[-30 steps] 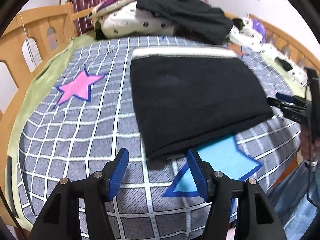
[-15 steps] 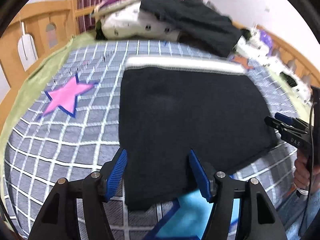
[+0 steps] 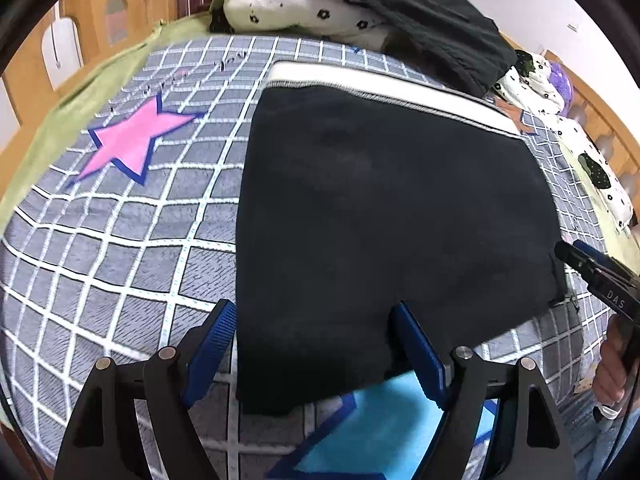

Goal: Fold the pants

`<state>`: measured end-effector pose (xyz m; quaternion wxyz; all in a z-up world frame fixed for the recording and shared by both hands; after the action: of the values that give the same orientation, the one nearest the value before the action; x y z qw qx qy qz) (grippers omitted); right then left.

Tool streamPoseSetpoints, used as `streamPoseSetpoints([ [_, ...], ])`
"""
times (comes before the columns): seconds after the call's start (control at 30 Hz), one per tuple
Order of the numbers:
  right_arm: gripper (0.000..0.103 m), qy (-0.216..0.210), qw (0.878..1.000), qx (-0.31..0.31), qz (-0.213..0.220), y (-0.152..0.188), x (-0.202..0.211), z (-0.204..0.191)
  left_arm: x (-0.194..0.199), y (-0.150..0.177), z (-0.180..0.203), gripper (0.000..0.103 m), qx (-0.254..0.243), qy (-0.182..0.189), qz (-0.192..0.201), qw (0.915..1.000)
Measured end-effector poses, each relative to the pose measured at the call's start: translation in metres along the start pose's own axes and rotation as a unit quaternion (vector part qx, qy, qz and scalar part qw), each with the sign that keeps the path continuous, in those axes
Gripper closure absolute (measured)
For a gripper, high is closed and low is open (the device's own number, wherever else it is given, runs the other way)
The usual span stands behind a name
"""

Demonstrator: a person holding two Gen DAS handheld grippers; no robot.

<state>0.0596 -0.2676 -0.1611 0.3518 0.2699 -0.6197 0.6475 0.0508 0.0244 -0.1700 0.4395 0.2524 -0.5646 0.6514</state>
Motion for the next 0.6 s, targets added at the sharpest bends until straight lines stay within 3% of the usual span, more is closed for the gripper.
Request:
streamPoseSetpoints([
  [0.13, 0.039, 0.001, 1.0, 0.003, 0.015, -0.003, 0.028, -0.005, 0.031, 0.004, 0.007, 0.024, -0.005, 0.011, 0.028, 0.9995],
  [0.27, 0.039, -0.012, 1.0, -0.007, 0.015, 0.001, 0.049, -0.008, 0.064, 0.005, 0.015, 0.023, -0.028, -0.006, 0.074, 0.9969],
  [0.4, 0.039, 0.005, 1.0, -0.01, 0.023, 0.014, 0.066, -0.009, 0.085, 0.012, 0.014, 0.022, -0.026, -0.007, 0.1, 0.9946],
  [0.53, 0.017, 0.018, 0.997, 0.001, 0.073, 0.03, 0.096, -0.015, 0.096, 0.024, 0.016, 0.022, -0.031, -0.021, 0.117, 0.9924],
  [0.6, 0.012, 0.018, 0.996, 0.0, 0.084, 0.036, 0.106, -0.015, 0.099, 0.028, 0.015, 0.022, -0.032, -0.024, 0.122, 0.9918],
])
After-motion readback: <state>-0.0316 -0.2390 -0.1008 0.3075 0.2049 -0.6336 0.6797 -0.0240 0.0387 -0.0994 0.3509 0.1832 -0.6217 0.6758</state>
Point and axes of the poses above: each gripper's, at about its wrist camera, not at the fingertips, and x roughly against the way its jaws point, z to its right, y to its underside, the point moved 4 cm from there along -x, roughly the way its jaws point, and after that the axes turned 7 degrees about y, right-handed, at the moved point
